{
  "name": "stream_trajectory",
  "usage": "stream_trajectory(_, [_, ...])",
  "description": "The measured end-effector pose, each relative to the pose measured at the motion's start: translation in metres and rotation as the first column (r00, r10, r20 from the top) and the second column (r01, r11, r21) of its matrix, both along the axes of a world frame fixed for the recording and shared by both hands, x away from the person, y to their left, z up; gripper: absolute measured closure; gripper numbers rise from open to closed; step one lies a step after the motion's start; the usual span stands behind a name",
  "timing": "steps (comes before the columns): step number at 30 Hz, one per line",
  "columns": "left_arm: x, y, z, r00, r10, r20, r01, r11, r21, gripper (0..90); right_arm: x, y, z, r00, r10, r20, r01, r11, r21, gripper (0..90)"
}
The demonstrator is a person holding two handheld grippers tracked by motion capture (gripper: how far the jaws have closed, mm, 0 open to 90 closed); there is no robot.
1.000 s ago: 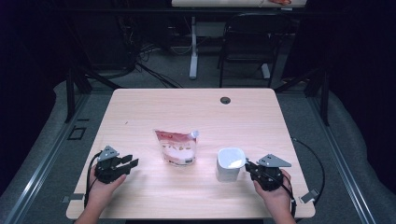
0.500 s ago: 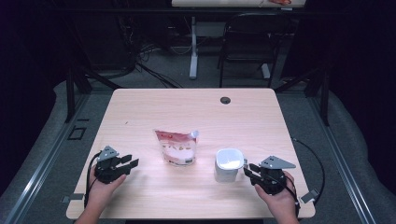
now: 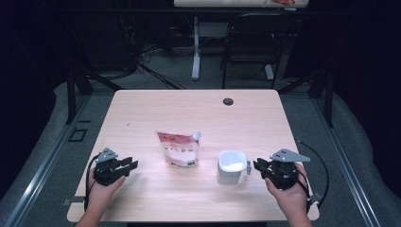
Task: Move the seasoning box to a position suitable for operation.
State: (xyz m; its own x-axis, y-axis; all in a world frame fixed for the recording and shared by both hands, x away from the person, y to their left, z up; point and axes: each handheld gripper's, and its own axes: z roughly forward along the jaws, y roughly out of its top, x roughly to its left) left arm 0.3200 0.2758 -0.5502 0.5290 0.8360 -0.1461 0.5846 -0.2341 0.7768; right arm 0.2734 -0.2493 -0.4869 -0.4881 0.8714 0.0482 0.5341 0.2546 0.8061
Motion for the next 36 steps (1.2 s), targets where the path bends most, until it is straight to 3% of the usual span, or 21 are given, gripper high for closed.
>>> stream_trajectory(7, [0.001, -0.003, -0.002, 0.9997, -0.023, 0.010, 0.023, 0.9990, 0.038, 59.3, 0.015, 0.010, 0.021, 0.9998, 0.018, -0.009, -0.018, 0.9998, -0.005, 89.8])
stream_trajectory(12, [0.001, -0.003, -0.002, 0.9995, -0.029, 0.013, 0.028, 0.9989, 0.037, 57.4, 0.021, 0.024, 0.029, 0.9975, 0.064, -0.031, -0.065, 0.9975, -0.028, 90.0])
stream_trajectory(14, [0.001, -0.003, -0.002, 0.9993, -0.035, 0.009, 0.035, 0.9993, 0.017, 60.0, 0.022, 0.029, 0.030, 0.9965, 0.076, -0.035, -0.078, 0.9963, -0.037, 90.0])
stream_trajectory(16, [0.001, -0.002, -0.001, 0.9993, -0.036, 0.012, 0.037, 0.9993, -0.011, 61.5, 0.023, 0.033, 0.031, 0.9954, 0.086, -0.042, -0.087, 0.9956, -0.035, 90.0])
stream_trajectory(27, [0.001, -0.001, -0.003, 0.9997, -0.025, 0.006, 0.024, 0.9995, 0.020, 61.3, 0.027, 0.038, 0.021, 0.9947, 0.075, -0.070, -0.080, 0.9944, -0.069, 90.0])
stream_trajectory(36, [0.002, -0.001, -0.003, 0.9998, -0.018, 0.000, 0.018, 0.9996, 0.020, 61.2, 0.026, 0.037, 0.018, 0.9943, 0.074, -0.076, -0.079, 0.9953, -0.057, 90.0])
